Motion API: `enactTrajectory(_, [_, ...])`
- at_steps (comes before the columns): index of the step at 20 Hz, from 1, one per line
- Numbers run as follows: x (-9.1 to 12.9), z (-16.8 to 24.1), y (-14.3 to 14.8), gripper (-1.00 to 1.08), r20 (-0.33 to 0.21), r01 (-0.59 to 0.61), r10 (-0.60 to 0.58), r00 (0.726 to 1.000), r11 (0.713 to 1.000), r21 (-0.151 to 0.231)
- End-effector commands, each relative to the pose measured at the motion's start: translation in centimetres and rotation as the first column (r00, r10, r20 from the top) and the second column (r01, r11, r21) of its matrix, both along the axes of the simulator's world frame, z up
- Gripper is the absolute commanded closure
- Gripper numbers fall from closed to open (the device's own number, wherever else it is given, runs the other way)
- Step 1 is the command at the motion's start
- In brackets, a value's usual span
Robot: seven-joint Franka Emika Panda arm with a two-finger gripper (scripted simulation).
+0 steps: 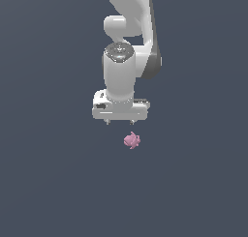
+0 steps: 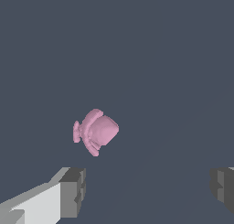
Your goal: Pick up the object and move it to a goal position.
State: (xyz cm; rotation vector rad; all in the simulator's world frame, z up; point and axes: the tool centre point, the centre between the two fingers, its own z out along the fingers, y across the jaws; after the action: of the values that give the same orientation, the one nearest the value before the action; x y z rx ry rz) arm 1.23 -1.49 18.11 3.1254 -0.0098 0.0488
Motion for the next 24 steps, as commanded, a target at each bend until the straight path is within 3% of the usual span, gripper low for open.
enactTrajectory(1, [0.0,0.0,0.0,-0.92,0.0,0.0,0.0,1.0,1.0,0.0])
enactTrajectory(10, [0.6,0.5,3.6,-0.92,0.013,-0.039,0.039,0.999,0.999,0.033])
enactTrajectory(24, [0.7,-0.6,3.8,-0.92,0.006,0.047,-0.047,0.999,0.998,0.036])
